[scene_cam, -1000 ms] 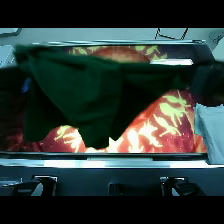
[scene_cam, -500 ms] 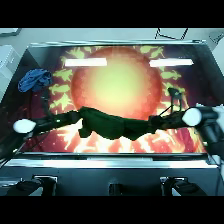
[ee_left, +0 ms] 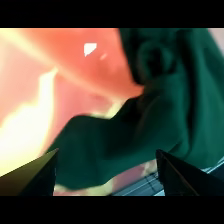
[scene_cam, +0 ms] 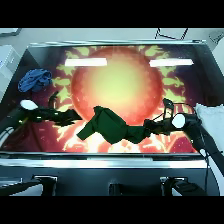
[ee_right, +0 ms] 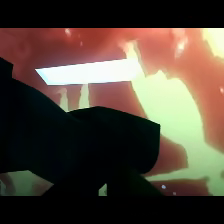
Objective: Fold the clothes and pants, and hang the long-sleeved shirts on hangers.
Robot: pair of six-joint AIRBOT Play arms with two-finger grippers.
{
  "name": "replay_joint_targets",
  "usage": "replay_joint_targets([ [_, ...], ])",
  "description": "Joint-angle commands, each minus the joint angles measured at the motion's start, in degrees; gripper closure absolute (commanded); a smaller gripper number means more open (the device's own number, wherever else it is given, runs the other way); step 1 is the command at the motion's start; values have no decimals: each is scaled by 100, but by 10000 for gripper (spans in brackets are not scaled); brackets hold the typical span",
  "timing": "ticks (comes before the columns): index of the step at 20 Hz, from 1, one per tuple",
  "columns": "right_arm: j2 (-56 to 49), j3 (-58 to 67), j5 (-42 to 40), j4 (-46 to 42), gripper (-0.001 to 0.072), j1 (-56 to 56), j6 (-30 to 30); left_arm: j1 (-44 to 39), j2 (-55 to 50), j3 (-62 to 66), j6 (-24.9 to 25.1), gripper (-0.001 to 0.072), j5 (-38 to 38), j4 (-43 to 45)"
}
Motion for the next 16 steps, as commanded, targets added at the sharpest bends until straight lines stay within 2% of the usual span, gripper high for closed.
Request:
replay_joint_targets([
  [1,-17,-22,-31,35,672,4,-101,911,-20,-98,-129,-6,-1045,610],
  [3,-17,-22,-33,31,671,4,-142,741,-20,-603,-94,-6,-619,365],
  [5,-17,-22,-39,33,671,4,-142,328,-22,-1154,160,-6,-52,-328],
  [8,-17,-22,-44,33,671,4,-142,-221,-111,-1493,203,-6,697,-964],
  [12,-17,-22,-26,35,671,4,-138,-664,-358,-1478,219,-4,850,-1215],
  [13,-17,-22,-22,35,671,4,-140,-737,-424,-1478,190,31,874,-1217],
  [16,-17,-22,7,37,671,4,-138,-896,-476,-1471,96,558,1082,-1364],
])
